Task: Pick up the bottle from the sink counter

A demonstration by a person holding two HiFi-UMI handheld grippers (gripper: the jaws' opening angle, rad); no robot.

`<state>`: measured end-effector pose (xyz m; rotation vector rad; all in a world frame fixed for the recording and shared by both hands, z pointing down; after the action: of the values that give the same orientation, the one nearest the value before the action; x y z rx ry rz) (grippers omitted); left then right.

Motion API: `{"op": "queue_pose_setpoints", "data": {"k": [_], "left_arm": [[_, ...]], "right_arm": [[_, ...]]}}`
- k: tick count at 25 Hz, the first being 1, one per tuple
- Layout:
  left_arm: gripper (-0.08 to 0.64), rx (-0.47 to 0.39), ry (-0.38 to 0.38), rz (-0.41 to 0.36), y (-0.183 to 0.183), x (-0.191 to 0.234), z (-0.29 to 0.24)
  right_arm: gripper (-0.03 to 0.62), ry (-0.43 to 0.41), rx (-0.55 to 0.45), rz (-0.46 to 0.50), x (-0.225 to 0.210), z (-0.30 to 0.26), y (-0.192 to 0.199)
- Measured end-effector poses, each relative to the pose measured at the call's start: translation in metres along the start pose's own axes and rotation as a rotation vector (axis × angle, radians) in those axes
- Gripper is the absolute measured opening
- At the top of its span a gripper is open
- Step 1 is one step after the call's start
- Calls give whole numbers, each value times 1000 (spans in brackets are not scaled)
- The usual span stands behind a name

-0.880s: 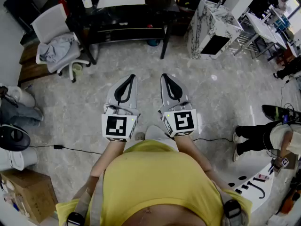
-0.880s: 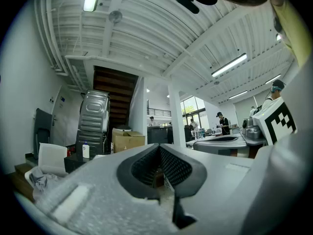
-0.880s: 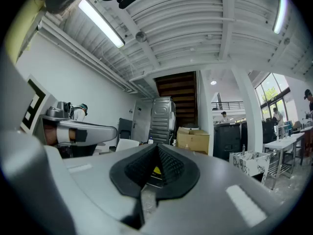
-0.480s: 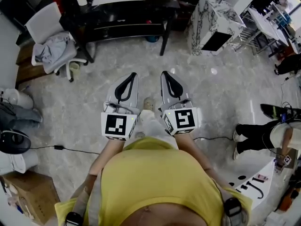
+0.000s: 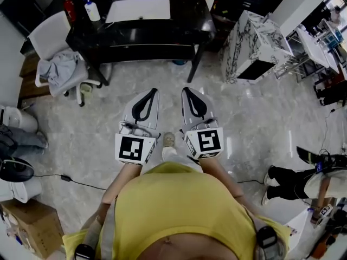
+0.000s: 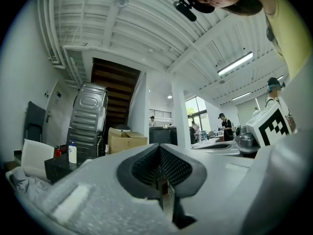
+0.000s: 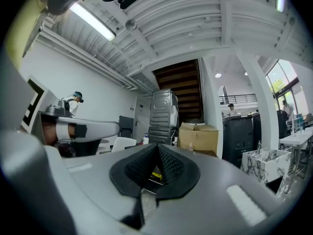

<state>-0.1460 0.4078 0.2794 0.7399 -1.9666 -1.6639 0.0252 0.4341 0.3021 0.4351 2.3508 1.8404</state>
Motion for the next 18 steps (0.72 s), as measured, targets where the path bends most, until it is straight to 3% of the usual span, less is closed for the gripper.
{"op": "queue_pose_setpoints", "data": {"k": [9, 18], "left_arm": [[2, -7, -53, 30, -13, 34, -91], [2, 15, -56, 16, -21, 48, -139]], "right_arm": [[2, -62, 6, 40, -67, -84, -17], [2, -56, 20, 20, -104, -121, -17]]}}
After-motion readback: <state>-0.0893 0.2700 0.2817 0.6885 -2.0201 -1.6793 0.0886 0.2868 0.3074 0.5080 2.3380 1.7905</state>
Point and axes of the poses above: the fingertips, and each gripper's own axes: z backward along the fingers, x to its left, y out of its underside, the point moved 9 cm from there along z, backward along the fingers, and after that the axes turned 15 degrees about x, right-handed, at the moved point
